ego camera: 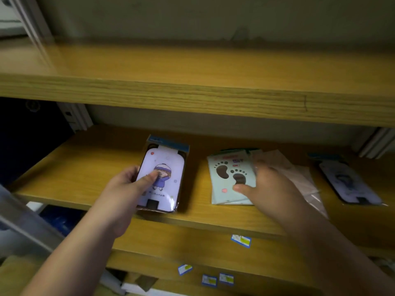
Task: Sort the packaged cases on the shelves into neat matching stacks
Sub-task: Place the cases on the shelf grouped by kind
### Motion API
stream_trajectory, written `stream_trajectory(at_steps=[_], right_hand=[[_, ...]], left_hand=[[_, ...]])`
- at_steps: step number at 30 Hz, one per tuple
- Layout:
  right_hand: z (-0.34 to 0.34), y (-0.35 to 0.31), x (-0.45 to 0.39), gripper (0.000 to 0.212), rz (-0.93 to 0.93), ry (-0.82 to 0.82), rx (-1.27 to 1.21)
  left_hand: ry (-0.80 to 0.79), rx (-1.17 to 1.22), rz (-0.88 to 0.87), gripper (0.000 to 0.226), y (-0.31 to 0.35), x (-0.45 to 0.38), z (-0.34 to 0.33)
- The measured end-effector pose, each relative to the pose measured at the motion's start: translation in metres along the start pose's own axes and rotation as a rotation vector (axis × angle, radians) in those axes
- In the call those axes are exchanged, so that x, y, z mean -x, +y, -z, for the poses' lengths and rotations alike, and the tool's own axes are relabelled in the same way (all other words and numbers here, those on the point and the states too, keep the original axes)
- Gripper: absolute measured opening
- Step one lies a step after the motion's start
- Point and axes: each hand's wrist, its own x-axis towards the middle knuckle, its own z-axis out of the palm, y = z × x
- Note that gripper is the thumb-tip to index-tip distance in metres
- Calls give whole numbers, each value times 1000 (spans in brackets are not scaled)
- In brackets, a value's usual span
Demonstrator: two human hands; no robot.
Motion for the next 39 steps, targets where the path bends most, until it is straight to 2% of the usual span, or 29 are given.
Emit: stream_trajectory(at_steps=[5,9,13,16,20,23,27,28,32,36,39], right_hand=[[18,12,-9,48,-32,-112,-130],[25,23,-6,20,-78,-172,-395],[26,30,9,11,-137,-132,-725],[35,44,29,10,-134,-67,-876],[59,73,61,12,-147,32,-1022],[77,101,85,28,-172,101,-1129],[99,146,115,6,-239,231,-1183],[104,157,123,7,-270,249,-1201],[124,198,161,21,-264,216,-1233],[146,237,212,18,-139,126,-1327],[165,269,247,23,-132,60,-1318]], left_hand=[[21,47,-15,20,1,11,-19],[12,146,13,20,2,14,-36],[-4,220,16,14,2,17,-56],[-45,247,14,26,5,26,-73],[-16,237,-79,14,9,47,-101],[-31,231,-109,11,11,68,-128],[-95,233,-85,12,8,102,-170],[-118,240,-80,12,7,112,-181],[-167,236,-71,16,2,158,-228],[-138,253,-80,15,-4,207,-273],[-140,251,-83,16,-8,246,-305]])
